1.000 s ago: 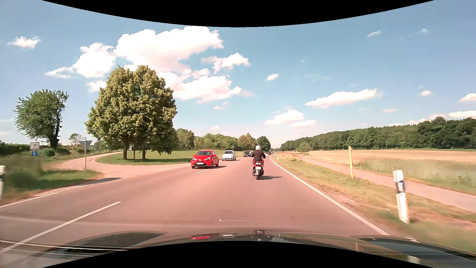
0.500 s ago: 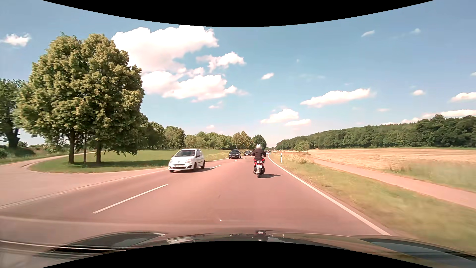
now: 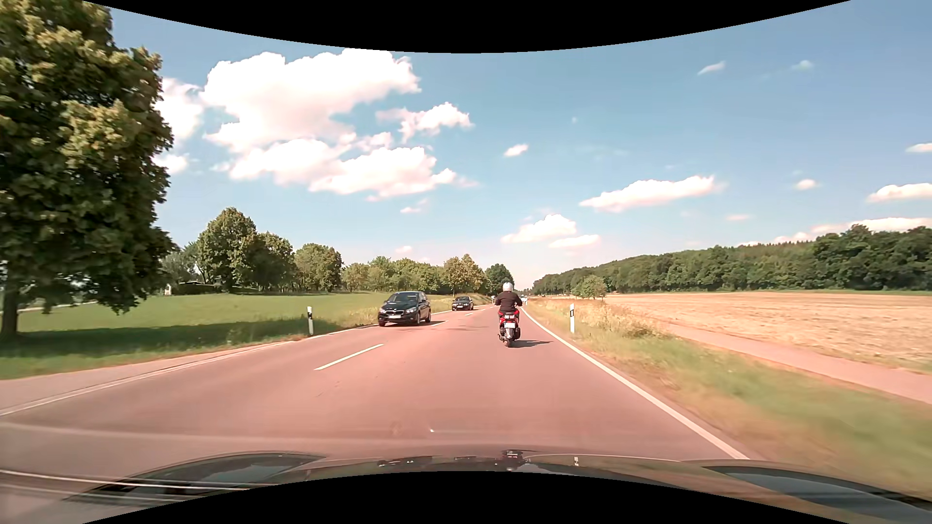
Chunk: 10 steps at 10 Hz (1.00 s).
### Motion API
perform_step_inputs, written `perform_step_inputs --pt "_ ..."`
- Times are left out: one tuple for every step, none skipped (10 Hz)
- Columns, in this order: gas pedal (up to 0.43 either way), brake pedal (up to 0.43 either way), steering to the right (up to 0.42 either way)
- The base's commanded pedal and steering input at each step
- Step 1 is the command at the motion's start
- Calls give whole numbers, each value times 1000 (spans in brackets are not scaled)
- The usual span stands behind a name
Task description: Follow the waypoints while adhering to traffic rules and regulations
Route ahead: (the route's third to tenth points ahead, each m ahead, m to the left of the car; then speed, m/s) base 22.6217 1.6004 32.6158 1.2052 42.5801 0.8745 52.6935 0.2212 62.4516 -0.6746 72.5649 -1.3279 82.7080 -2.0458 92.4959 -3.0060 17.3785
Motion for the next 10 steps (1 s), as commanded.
perform_step_inputs --pt "197 12 9" --pt "197 12 9" --pt "209 12 9" --pt "209 12 9" --pt "209 12 9" --pt "209 12 9" --pt "209 12 9" --pt "220 12 9" --pt "220 12 9" --pt "220 12 9"
